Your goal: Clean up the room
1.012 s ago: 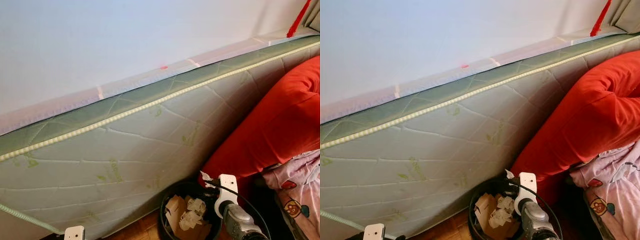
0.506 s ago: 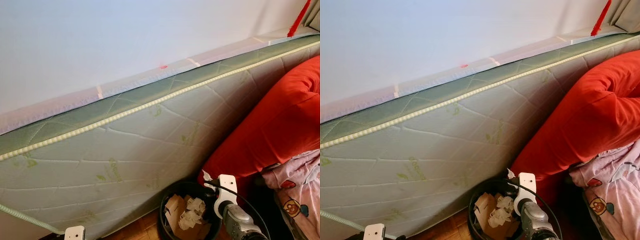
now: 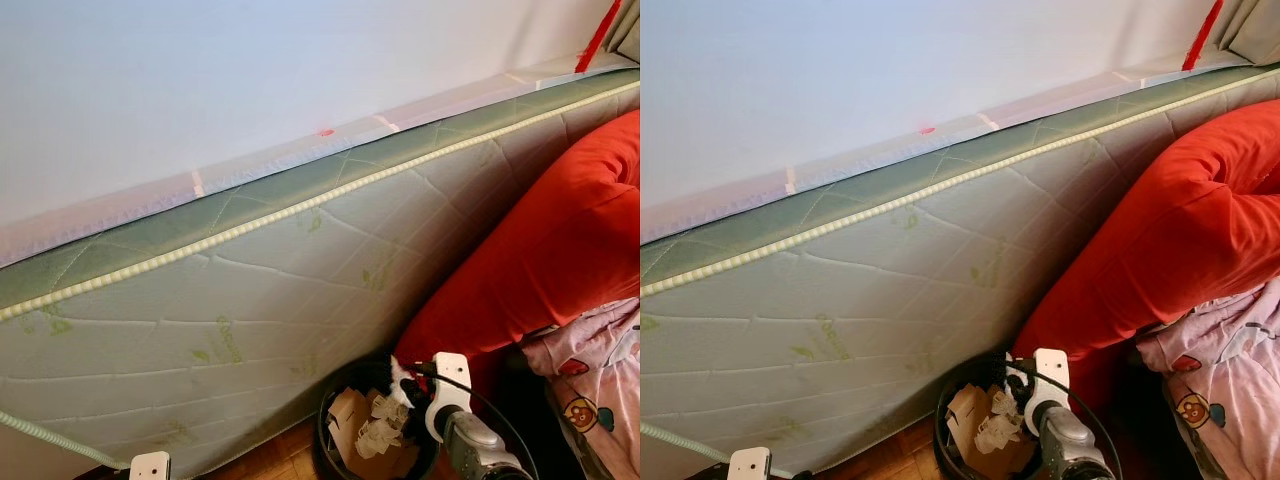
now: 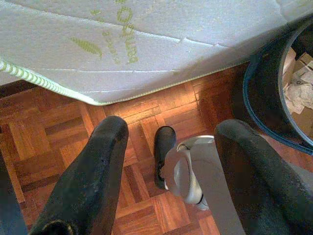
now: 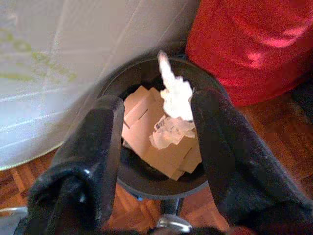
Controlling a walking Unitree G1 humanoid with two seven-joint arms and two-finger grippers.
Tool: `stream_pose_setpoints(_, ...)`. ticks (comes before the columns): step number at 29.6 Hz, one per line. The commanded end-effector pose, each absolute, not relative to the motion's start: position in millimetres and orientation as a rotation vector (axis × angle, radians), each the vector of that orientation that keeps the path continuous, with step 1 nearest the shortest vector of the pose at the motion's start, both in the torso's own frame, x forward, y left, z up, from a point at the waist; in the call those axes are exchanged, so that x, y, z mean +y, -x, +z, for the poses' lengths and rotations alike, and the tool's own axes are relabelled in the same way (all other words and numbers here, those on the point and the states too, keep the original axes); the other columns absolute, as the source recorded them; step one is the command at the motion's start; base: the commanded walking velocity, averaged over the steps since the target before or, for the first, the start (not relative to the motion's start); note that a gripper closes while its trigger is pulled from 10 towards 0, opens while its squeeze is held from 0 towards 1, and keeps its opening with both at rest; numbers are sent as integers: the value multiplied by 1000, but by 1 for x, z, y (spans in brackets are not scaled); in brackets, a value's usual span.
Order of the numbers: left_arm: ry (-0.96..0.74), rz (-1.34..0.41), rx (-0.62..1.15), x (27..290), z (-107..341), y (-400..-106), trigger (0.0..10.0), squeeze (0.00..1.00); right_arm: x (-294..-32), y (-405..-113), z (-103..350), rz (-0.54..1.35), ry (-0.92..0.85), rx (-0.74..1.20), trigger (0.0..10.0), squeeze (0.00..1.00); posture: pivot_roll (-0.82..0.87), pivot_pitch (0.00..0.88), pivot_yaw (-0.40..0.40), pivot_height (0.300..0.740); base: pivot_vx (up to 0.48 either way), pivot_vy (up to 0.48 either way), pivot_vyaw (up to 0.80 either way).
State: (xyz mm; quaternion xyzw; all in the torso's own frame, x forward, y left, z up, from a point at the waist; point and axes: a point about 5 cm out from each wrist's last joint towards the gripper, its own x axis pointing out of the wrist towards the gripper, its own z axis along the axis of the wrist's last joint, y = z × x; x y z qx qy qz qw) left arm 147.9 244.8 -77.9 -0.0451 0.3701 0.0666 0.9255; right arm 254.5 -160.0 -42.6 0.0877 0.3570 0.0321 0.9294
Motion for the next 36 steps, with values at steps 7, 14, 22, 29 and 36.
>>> stream_pose_setpoints(7,97,134,790,242,-82,-141,10000,0,-161,-241,-53,66,-165,794,10000,667,260,124,-52,740,0,0,0)
stream_pose_setpoints(14,92,133,804,241,-82,-144,10000,0,-184,-239,-51,-96,-221,730,10000,0,240,51,-42,740,0,0,0)
stream_pose_setpoints(22,70,125,821,240,-80,-153,10000,0,-225,-215,-58,-233,-199,748,10000,0,186,0,-36,740,0,0,0)
stream_pose_setpoints(29,75,151,857,239,-81,-157,10000,0,-232,-184,-74,-247,-191,856,10000,0,145,0,-27,740,0,0,0)
stream_pose_setpoints(36,81,157,878,239,-82,-158,10000,0,-219,-167,-85,-230,-188,926,10000,0,119,0,-14,740,0,0,0)
